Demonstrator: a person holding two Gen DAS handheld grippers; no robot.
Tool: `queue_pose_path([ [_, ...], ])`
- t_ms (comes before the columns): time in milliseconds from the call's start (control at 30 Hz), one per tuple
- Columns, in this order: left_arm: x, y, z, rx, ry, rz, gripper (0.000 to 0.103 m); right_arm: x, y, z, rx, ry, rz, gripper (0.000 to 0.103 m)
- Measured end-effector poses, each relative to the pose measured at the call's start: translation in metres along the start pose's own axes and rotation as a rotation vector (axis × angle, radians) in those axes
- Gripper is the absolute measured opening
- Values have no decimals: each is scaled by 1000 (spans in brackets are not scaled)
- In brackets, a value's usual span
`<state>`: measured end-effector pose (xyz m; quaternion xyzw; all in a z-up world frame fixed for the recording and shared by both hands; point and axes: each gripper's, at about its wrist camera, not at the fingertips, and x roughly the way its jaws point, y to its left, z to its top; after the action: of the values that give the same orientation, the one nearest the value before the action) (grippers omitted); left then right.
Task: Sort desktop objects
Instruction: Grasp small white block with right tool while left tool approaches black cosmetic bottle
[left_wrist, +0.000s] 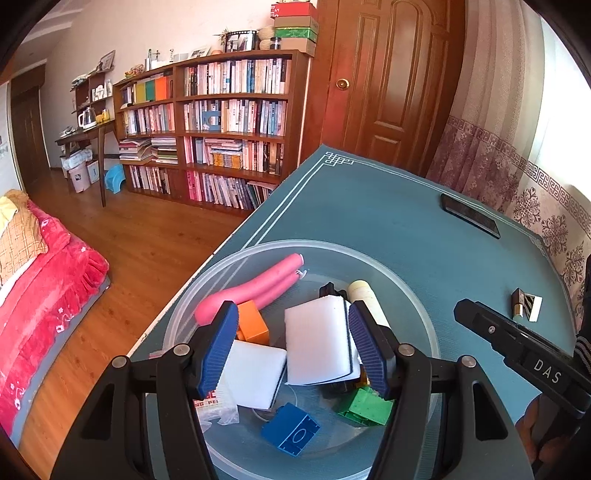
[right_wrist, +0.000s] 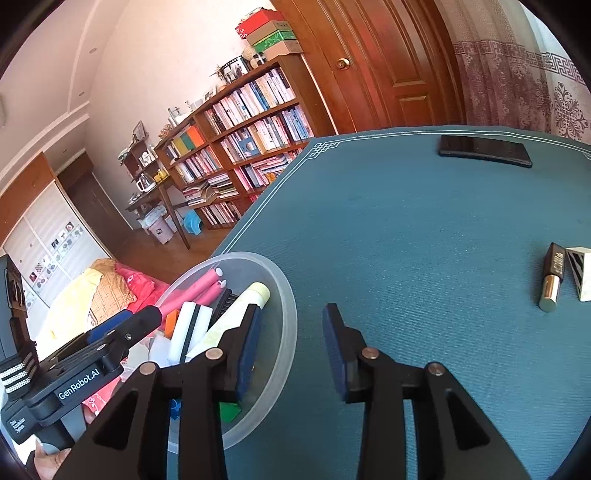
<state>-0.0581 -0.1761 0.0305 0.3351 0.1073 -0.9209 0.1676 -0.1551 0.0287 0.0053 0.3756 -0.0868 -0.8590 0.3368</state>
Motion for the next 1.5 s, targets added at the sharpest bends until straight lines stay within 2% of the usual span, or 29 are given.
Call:
queue_pose_path([
  [267,-3,-17,-2,39,0,-16,66,-13,-13,0,10,-23,-32,39],
  [533,-4,-40,-4,65,4,-42,66,-31,-47,-3,26,-37,-131,39],
  [900,-4,-100,-4,167,3,-109,66,-71,-114,1,134,-108,-262,39],
  [1267,11,-166,-7,268,21,-190,66,-95,-167,8,227,-189,-443,39],
  [1500,30,-196,-9,295,60,-241,66,-91,-181,8,236,-175,-448,39],
])
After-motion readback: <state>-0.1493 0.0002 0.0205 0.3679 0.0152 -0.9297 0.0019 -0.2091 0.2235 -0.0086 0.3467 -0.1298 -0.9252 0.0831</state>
